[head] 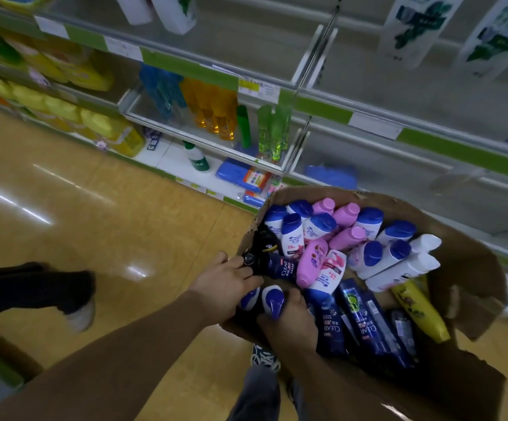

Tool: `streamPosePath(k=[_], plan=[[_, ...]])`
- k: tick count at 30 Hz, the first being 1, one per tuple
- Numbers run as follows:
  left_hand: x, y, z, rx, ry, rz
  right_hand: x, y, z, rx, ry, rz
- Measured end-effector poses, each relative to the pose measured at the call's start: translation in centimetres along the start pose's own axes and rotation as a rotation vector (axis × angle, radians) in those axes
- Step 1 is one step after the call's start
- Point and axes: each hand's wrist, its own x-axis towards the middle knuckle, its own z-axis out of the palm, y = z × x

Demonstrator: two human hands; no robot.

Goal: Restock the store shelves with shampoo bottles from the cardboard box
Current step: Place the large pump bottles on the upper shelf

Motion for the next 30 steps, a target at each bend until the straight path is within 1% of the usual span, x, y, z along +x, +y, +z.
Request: streamPosePath(k=[3,6,9,13,16,18,23,26,30], plan=[[1.1,0.1,-0.4,-0.007,-0.012,0.068,0.2,0.9,0.3,0.048,0.015,0.02],[2.2,-0.3,-1.2,-0.047,-0.055,0.081,1.0,1.3,0.2,0.128,0.019,-0.007],[2.4,-0.5,-1.6,-0.105,-0.088,0.046,1.4,1.7,-0.9,0.123,0.007,-0.017],[1.7,-0.1,-2.0,-0.265,-0.022,-0.067,-0.1,2.4,-3.5,0.134,0.027,0.012],[0.5,0.4,-3.8,-0.421,0.058,-0.171,-1.7,1.9,-6.5,0.085,0.055,-0.017],[-0.4,0.7,-5.4,-0.509,0.122,-0.21,-3.0,1.0,-8.9,0.068,0.065,-0.032],[-2.0,1.2,-11.7,-0.679,0.347,-0.299,-7.1,-2.0,-16.1,0.107,0.167,-0.139],[-2.8,1.3,-16.9,-0.728,0.485,-0.264,-10.3,-4.7,-21.0,0.144,0.228,-0.199],[-4.1,1.7,-24.8,-0.766,0.659,-0.131,-15.2,-8.8,-28.1,0.17,0.309,-0.295]])
